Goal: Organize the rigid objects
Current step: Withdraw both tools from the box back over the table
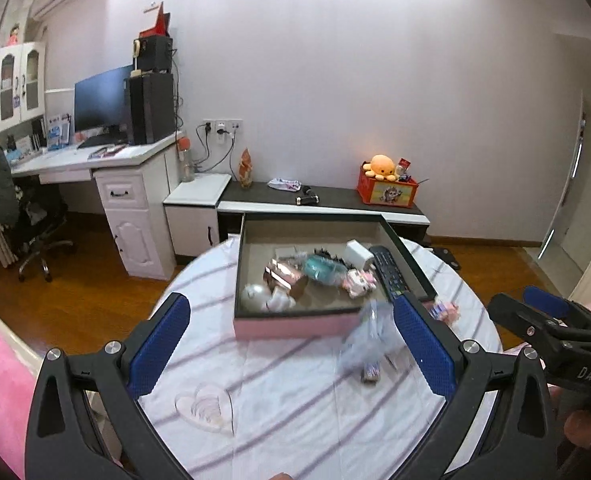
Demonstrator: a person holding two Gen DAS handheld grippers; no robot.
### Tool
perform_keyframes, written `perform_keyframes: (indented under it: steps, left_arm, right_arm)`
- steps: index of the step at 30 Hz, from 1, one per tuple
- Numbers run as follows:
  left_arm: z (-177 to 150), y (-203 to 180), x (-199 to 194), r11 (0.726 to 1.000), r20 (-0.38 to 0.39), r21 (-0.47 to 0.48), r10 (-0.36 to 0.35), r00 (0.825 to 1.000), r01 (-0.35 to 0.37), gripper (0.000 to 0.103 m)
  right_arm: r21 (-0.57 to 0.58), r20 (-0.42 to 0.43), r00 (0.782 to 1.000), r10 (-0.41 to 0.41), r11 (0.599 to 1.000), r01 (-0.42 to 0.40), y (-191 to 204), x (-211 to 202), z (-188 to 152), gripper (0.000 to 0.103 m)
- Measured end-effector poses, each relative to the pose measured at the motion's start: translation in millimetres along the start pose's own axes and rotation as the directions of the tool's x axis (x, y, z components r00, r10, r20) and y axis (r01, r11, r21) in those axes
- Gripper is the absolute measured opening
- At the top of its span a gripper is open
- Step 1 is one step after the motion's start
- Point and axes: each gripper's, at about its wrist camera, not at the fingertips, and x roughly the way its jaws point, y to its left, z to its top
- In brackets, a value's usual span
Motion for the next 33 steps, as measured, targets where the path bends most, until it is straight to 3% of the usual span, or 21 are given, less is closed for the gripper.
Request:
perform_keyframes:
  steps: [12,19,33]
  left_arm:
    - [-55.1,0.2,-38.0,0.999,-0.039,-0.045,-0.001,0.999,-0.001,0.103]
    - [-63.5,-5.6,-37.7,0.999,-0.061,-0.039,-0.013,0.998,0.011,0.103]
    - [-69.3,-22.2,10.0,0.999,-0.13,0.008,-0.03,0.991,0.031,0.103]
  right_arm:
    - [0.008,0.016,1.0,-0.019,1.0,0.019,1.6,-42.5,-45.5,0.103]
    - [0.016,-0.012,0.999,-0.03,0.999,0.03,-3.9,-39.7,-54.3,0.103]
    - [0.028,-0.076,0.994,-0.083,0.996,0.085,-20.2,-10.1,-55.8,0.103]
